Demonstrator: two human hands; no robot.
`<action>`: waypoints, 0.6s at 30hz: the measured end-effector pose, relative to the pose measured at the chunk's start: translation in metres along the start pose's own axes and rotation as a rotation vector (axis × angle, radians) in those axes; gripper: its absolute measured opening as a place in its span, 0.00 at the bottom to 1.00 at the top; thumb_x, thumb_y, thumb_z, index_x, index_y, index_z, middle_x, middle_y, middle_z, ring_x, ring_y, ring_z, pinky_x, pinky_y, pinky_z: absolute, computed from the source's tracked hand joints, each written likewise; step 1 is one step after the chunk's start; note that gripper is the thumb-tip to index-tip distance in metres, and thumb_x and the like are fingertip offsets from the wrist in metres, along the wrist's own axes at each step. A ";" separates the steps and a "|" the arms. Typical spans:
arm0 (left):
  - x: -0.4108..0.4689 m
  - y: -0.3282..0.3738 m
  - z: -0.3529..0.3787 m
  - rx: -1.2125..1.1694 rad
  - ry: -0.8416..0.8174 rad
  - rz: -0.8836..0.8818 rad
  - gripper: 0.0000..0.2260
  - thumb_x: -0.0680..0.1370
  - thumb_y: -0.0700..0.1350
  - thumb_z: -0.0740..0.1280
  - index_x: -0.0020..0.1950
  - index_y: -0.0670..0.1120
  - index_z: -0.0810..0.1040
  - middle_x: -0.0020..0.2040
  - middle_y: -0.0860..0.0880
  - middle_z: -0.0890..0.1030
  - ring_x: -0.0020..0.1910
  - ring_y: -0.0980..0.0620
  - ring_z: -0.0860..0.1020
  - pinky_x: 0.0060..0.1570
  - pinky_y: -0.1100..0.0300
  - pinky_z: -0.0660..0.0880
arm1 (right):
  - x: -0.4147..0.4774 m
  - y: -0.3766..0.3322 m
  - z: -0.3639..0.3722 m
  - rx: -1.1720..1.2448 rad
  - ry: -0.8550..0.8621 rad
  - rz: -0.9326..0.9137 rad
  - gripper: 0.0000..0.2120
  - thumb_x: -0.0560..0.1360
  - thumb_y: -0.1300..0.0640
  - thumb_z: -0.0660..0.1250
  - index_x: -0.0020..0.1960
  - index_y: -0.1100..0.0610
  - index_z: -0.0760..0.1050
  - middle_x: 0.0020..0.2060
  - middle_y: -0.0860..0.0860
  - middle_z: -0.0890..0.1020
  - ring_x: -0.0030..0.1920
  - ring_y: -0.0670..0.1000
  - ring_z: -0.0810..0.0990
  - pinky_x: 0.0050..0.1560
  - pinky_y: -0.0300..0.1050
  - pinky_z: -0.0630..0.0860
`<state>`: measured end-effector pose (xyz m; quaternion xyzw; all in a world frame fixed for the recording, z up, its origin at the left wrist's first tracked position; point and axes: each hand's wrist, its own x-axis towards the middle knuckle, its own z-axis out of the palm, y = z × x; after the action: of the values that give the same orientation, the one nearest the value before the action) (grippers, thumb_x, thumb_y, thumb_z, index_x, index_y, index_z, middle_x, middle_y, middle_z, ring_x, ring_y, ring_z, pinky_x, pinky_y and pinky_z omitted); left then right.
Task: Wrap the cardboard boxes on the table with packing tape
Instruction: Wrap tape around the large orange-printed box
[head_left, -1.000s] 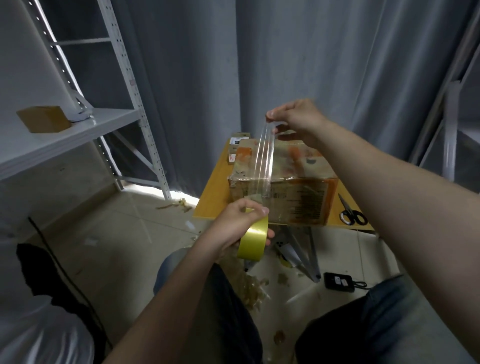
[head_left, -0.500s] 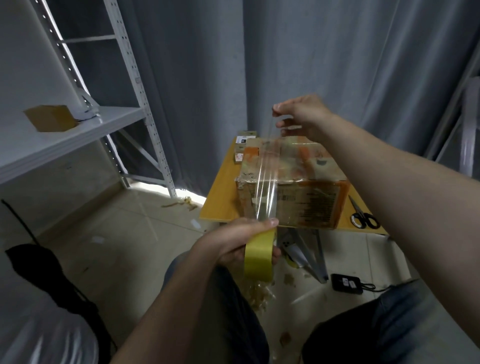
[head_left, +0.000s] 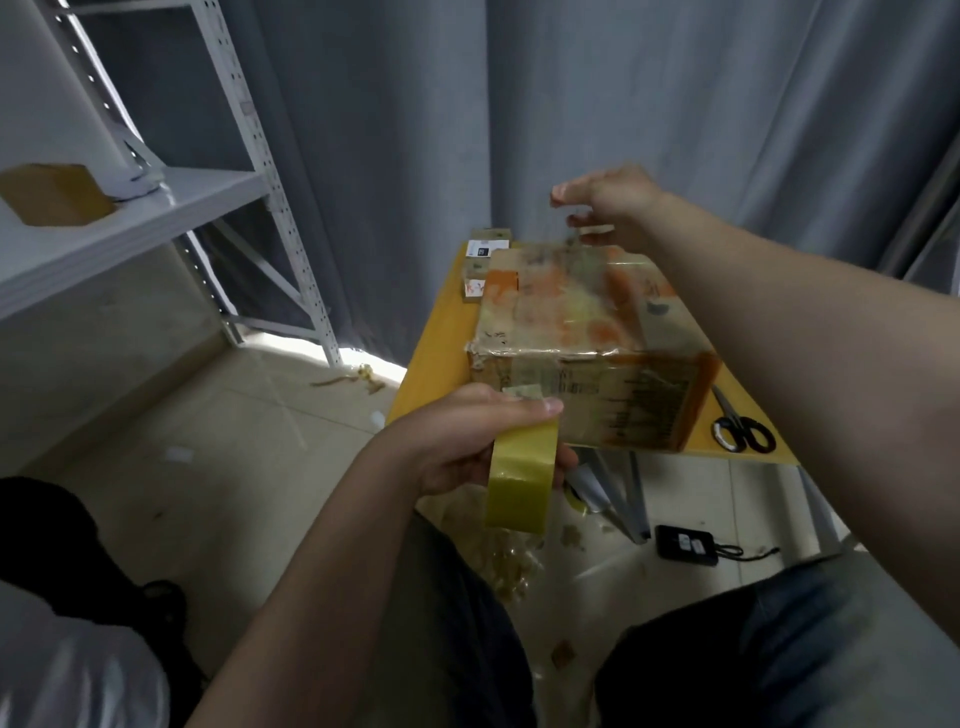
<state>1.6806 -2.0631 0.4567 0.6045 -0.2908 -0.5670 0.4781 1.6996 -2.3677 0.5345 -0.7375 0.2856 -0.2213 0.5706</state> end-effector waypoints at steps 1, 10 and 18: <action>0.000 0.003 -0.002 -0.016 0.003 0.009 0.16 0.80 0.55 0.72 0.55 0.43 0.87 0.56 0.41 0.87 0.52 0.44 0.87 0.46 0.54 0.84 | 0.006 0.003 0.000 0.015 0.001 0.011 0.05 0.75 0.52 0.77 0.47 0.53 0.84 0.42 0.42 0.88 0.46 0.48 0.84 0.43 0.44 0.79; 0.011 0.041 -0.013 -0.185 0.001 0.008 0.13 0.76 0.52 0.72 0.52 0.44 0.88 0.52 0.38 0.87 0.48 0.42 0.87 0.51 0.49 0.84 | 0.053 0.020 0.014 -0.059 0.036 0.043 0.09 0.72 0.51 0.80 0.49 0.54 0.87 0.53 0.50 0.87 0.47 0.51 0.82 0.44 0.48 0.81; 0.015 0.069 -0.028 -0.234 0.023 0.087 0.16 0.71 0.51 0.75 0.53 0.43 0.89 0.51 0.41 0.88 0.45 0.46 0.88 0.46 0.51 0.85 | 0.094 0.035 0.020 -0.190 0.070 0.017 0.16 0.71 0.53 0.81 0.56 0.58 0.86 0.51 0.52 0.86 0.53 0.49 0.82 0.52 0.36 0.72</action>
<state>1.7232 -2.0952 0.5108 0.5377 -0.2431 -0.5687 0.5730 1.7757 -2.4232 0.4955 -0.7777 0.3310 -0.2140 0.4897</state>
